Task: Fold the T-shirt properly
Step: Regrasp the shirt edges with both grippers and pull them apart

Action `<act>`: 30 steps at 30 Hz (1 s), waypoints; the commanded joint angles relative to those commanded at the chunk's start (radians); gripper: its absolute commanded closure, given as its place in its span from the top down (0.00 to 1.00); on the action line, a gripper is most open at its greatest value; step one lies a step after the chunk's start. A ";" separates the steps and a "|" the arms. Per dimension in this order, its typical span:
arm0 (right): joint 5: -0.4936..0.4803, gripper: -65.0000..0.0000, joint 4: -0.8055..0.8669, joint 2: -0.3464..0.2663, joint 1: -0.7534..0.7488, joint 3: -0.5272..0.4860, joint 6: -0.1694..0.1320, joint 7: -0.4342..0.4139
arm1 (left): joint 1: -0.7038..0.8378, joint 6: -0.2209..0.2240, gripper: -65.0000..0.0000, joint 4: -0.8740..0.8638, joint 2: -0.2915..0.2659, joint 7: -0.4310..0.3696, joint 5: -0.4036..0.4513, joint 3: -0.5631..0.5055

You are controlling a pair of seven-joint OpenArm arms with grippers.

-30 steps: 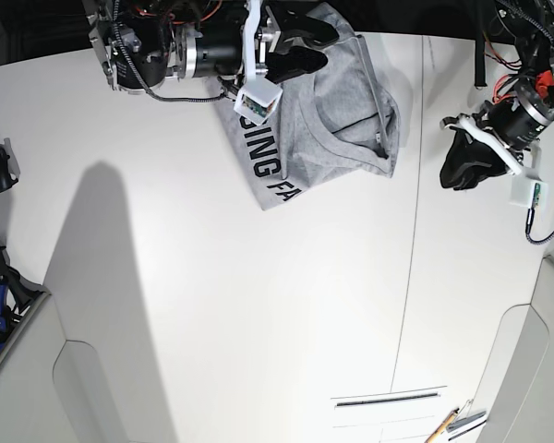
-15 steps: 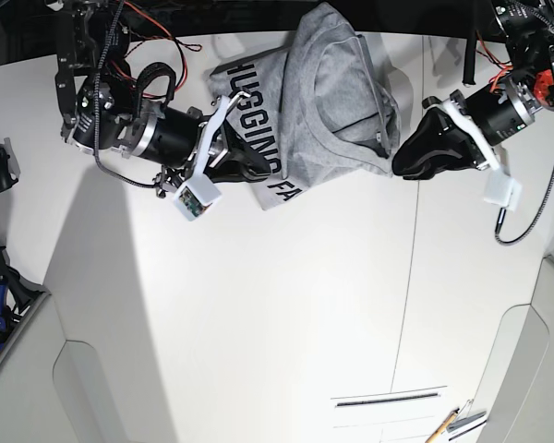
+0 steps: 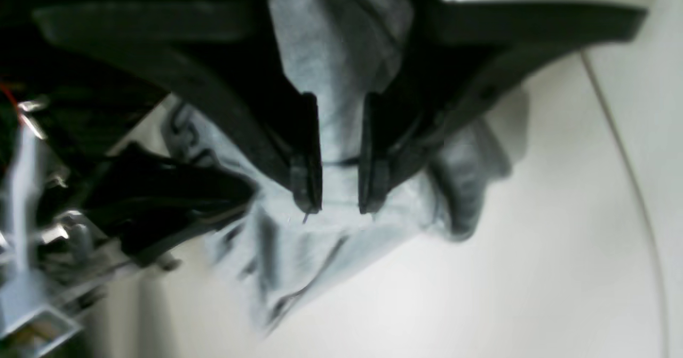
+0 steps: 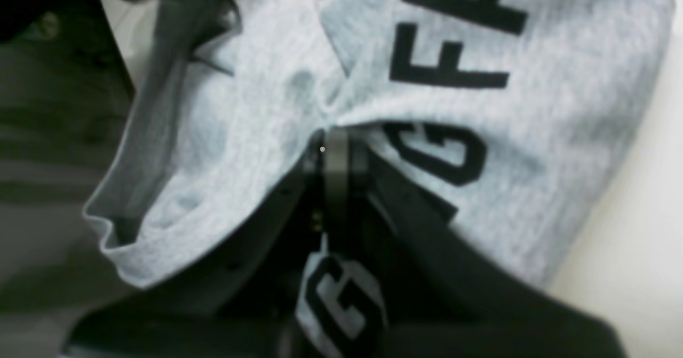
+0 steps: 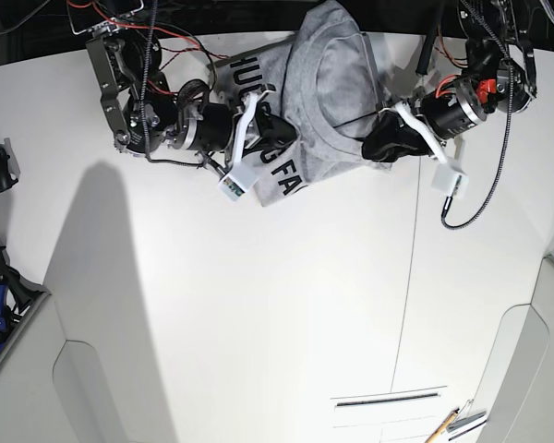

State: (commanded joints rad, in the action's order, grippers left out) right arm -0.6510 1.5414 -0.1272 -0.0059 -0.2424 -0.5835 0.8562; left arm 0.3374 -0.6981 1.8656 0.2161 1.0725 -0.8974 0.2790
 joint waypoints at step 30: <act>-0.109 0.00 0.001 -0.002 0.097 0.147 0.000 0.026 | 0.022 0.000 0.20 0.112 0.018 0.072 -0.153 0.318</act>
State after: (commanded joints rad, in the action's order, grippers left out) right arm -0.7601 1.5425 -0.1287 0.0910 -0.0956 -0.5835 0.8818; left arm 0.3592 -0.6981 1.9774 0.2340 1.1450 -1.0500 0.5968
